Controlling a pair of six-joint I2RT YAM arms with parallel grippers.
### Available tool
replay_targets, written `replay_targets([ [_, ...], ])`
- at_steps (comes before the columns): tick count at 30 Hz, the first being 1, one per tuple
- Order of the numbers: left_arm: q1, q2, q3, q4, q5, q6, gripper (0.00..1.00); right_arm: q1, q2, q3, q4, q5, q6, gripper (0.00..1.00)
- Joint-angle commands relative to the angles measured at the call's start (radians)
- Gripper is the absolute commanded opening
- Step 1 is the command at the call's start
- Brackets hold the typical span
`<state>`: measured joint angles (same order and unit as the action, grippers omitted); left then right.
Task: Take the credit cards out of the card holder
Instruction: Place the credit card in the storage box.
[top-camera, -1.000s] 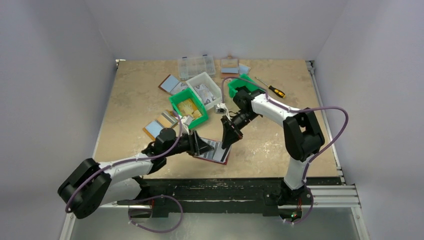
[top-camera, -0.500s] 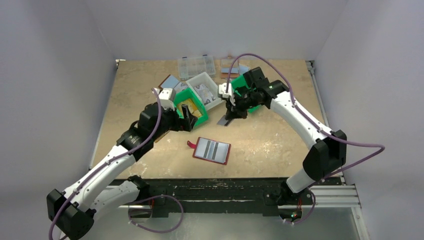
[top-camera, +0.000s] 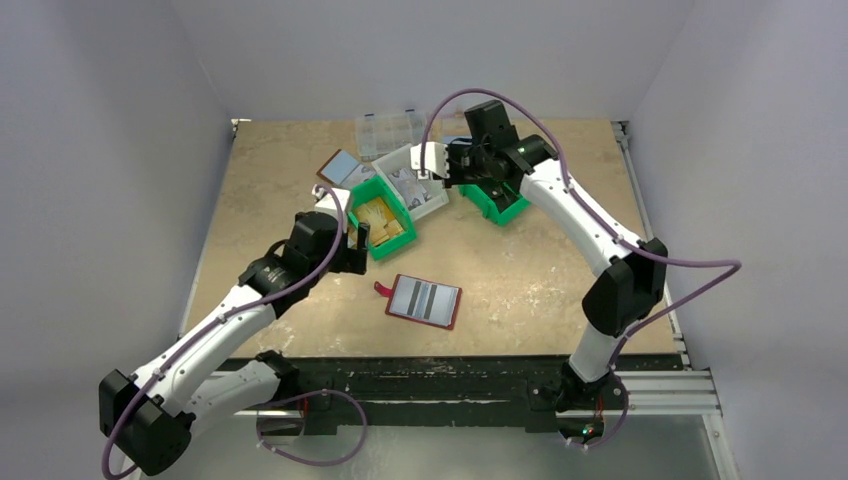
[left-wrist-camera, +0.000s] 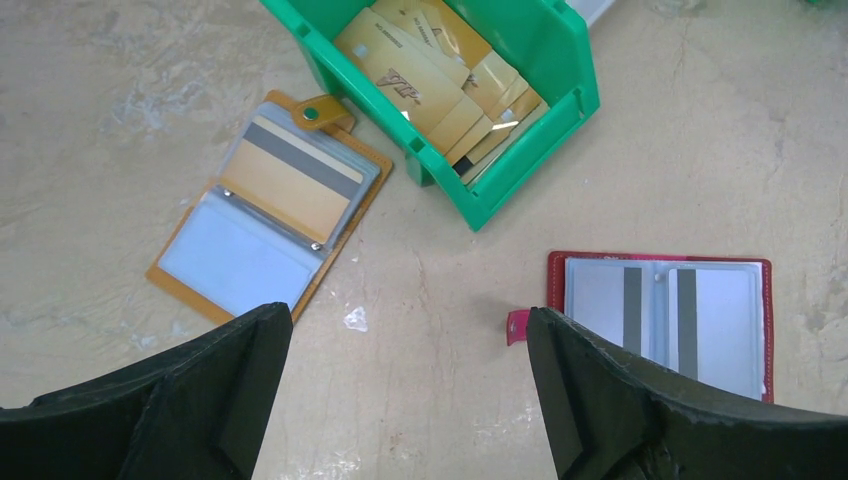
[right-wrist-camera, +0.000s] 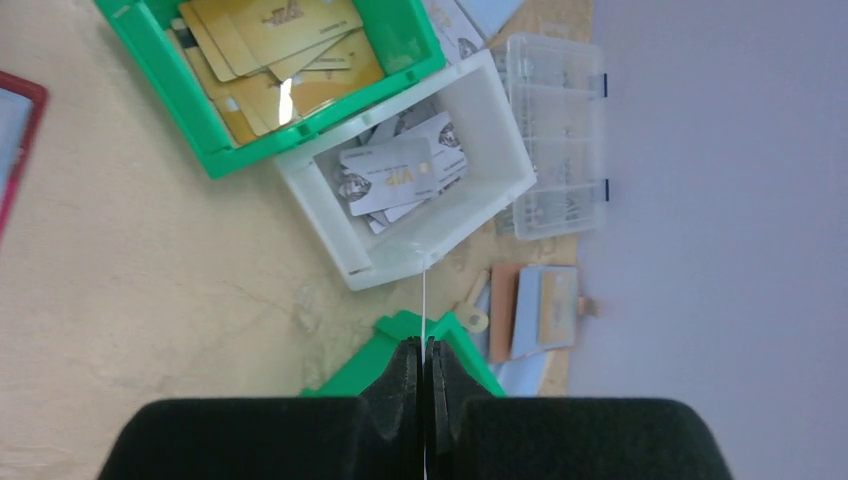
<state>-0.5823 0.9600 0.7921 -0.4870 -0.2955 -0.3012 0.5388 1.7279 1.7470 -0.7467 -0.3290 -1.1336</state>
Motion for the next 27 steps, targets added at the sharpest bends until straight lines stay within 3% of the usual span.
replay_targets([
  [1,0.015,-0.035,0.003,0.004,-0.057,0.031,0.94,0.04,0.026,0.077,0.09,0.119,-0.063,0.0],
  [27,0.058,-0.042,-0.004,0.018,-0.073,0.034,0.94,0.125,0.226,0.176,0.175,0.157,-0.186,0.0],
])
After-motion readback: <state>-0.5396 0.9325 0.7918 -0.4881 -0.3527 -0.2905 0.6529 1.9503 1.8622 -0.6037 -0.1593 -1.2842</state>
